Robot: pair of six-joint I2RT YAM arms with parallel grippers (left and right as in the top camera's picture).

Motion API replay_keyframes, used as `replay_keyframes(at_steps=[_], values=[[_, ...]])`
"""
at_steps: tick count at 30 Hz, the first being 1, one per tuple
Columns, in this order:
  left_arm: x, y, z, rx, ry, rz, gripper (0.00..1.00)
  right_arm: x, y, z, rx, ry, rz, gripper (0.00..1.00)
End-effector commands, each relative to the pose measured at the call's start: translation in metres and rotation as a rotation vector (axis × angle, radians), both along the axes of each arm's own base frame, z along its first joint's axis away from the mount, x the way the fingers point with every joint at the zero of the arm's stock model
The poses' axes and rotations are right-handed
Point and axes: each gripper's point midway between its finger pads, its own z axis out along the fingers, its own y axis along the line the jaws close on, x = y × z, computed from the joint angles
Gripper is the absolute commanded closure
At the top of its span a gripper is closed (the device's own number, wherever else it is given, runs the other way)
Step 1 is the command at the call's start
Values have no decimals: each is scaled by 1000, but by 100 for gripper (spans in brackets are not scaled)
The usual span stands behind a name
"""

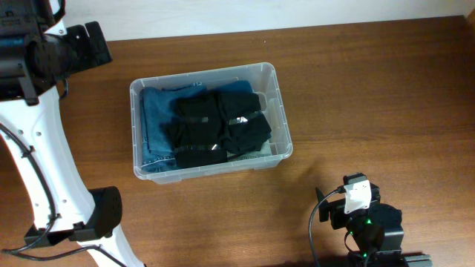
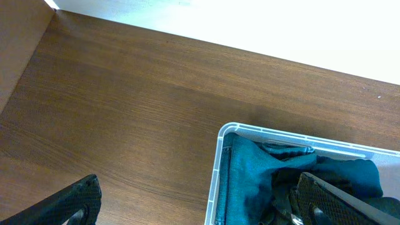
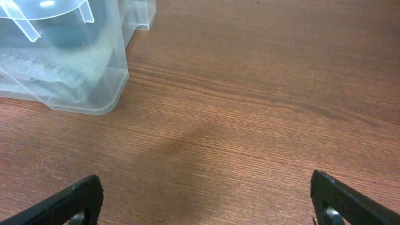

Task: Pack container

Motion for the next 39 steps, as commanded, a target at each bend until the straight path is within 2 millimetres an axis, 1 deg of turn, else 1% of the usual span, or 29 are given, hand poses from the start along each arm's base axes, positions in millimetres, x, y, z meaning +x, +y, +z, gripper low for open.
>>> replay_keyframes(at_steps=[1, 5, 7, 9, 10, 13, 16, 19, 22, 23, 25, 28, 34, 39], values=[[-1, 1, 2, -8, -6, 9, 0, 0, 0, 0, 11, -7, -2, 2], [-1, 1, 2, -8, -7, 9, 1, 0, 0, 0, 11, -7, -2, 2], [-8, 0, 11, -7, -30, 7, 1, 0, 0, 0, 11, -7, -2, 2], [-19, -2, 25, -1, -62, -1, 1, 0, 0, 0, 11, -7, -2, 2], [-26, 1, 34, 19, -86, 15, 1, 0, 0, 0, 11, -7, -2, 2], [-49, 1, 54, 27, -133, 20, 1, 0, 0, 0, 11, -7, -2, 2], [-65, 1, 66, 40, -182, 10, 1, 0, 0, 0, 11, -7, -2, 2], [-78, 1, 70, 73, -231, -19, 1, 0, 0, 0, 11, -7, -2, 2], [-89, 0, 62, 89, -295, -32, 1, 0, 0, 0, 11, -7, -2, 2], [-91, 0, 57, 93, -316, -34, 1, 0, 0, 0, 11, -7, -2, 2], [-97, -4, 42, 106, -351, -71, 1, 0, 0, 0, 11, -7, -2, 2], [-111, -6, 9, 113, -370, -88, 1, 0, 0, 0, 11, -7, -2, 2], [-141, -7, -72, 114, -391, -87, 1, 0, 0, 0, 11, -7, -2, 2], [-159, -11, -140, 102, -400, -103, 0, 0, 0, 0, 11, -7, -2, 2]])
